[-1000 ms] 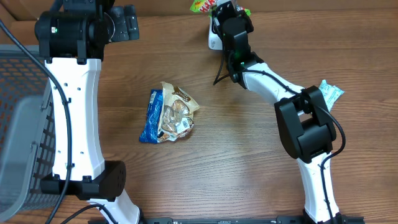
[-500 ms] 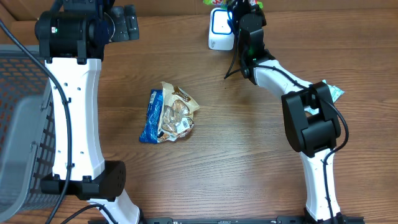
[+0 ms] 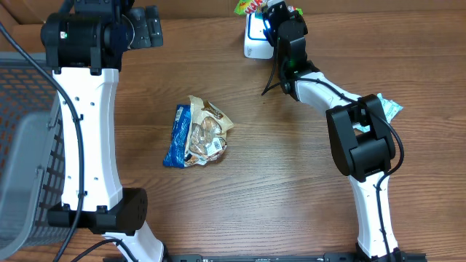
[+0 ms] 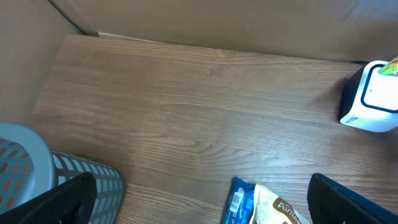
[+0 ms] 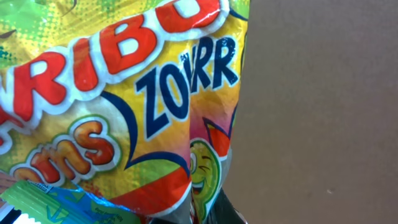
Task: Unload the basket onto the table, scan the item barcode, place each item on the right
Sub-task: 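Hold the Haribo bag in front of the scanner, turning it with the right gripper, then carry the Haribo bag right and drop it beside the mint-green packet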
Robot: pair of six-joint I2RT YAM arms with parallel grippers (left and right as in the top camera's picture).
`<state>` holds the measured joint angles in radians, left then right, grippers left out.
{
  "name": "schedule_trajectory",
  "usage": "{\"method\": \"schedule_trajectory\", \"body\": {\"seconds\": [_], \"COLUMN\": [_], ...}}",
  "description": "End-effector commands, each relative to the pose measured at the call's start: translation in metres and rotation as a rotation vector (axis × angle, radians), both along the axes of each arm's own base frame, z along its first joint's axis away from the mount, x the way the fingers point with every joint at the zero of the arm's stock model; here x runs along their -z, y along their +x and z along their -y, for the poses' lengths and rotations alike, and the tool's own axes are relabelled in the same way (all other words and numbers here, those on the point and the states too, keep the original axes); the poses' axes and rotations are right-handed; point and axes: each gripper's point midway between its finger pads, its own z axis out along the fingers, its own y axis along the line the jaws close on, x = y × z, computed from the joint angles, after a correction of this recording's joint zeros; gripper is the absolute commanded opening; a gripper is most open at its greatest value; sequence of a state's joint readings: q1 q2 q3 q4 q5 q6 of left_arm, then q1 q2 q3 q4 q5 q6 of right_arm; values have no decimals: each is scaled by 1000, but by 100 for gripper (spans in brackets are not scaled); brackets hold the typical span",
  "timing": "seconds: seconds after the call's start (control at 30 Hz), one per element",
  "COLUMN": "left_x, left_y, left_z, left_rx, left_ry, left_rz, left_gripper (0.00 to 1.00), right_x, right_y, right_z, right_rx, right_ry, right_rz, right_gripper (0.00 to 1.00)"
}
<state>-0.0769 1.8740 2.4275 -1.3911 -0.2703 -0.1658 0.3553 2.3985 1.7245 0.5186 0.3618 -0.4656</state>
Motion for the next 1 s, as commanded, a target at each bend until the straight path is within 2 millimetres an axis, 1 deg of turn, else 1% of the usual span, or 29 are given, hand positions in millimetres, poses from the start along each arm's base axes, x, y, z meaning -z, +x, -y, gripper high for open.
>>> {"method": "schedule_trajectory", "body": {"seconds": [0.0,0.23,0.3,0.37,0.53,0.6,0.67,0.8,0.83,0.9,0.97], "left_x": [0,0,0,0,0,0,0,0,0,0,0], "left_y": [1,1,1,1,1,1,1,1,1,1,1], "left_z": [-1,-1,-1,-1,-1,-1,-1,-1,-1,-1,-1], "left_rx": [-9,-9,-9,-9,-9,-9,-9,-9,-9,-9,-9], "left_ry": [3,3,3,3,3,3,3,3,3,3,3], "left_rz": [2,2,2,2,2,2,2,2,2,2,2], "left_gripper": [100,100,100,100,99,100,100,100,100,100,100], "right_x": [-20,-21,-26,-34,-63,-71,-80,-109,-120,-137,-152], "right_y": [0,1,0,-1,-18,-29,-42,-84,-101,-126,-150], "right_z": [-4,-4,-5,-10,-41,-57,-67,-79,-82,-78,-64], "right_rx": [-12,-11,-9,-15,-73,-130,-163,-253,-290,-325,-330], "right_ry": [19,20,27,30,34,43,104,338,410,519,628], "right_rz": [40,42,61,86,90,40,-27,-221,-282,-377,-472], "right_gripper": [4,4,4,4,4,4,4,4,4,4,4]}}
